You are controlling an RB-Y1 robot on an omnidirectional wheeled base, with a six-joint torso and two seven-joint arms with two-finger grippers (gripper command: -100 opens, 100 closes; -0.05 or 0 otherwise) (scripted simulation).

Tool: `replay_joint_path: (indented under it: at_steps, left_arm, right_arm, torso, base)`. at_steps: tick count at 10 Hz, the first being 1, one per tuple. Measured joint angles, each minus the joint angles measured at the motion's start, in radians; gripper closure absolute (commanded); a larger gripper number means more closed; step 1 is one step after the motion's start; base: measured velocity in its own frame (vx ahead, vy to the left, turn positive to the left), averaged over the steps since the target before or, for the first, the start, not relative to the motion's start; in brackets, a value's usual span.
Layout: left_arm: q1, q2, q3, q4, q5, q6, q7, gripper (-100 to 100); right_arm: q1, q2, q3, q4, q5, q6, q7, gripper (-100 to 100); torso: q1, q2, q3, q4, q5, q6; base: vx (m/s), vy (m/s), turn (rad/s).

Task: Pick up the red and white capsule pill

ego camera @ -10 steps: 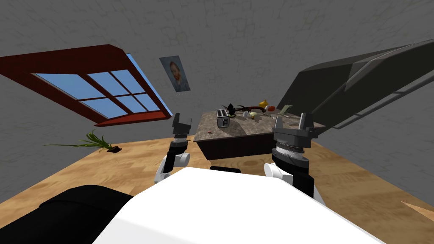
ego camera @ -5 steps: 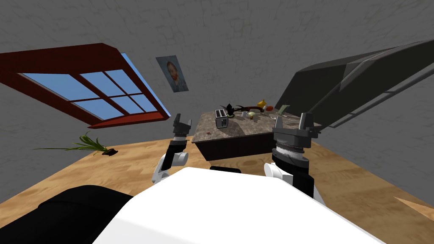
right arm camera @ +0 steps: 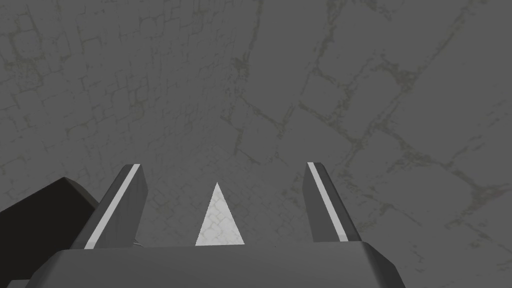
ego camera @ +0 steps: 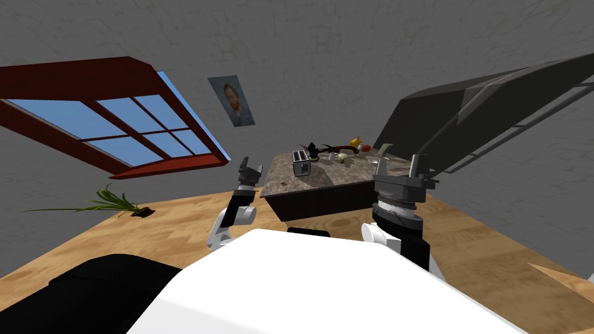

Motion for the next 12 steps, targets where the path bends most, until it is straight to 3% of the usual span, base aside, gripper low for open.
replay_joint_path:
  at_steps: [12]
  left_arm:
    - [-0.054,0.02,0.084,0.045,0.034,0.294,0.204,-100]
  right_arm:
    - [0.0,0.0,0.0,0.0,0.0,0.0,0.0,0]
  torso:
    - [-0.001,0.0,0.0,0.0,0.0,0.0]
  base:
    - [0.019,-0.018,-0.043]
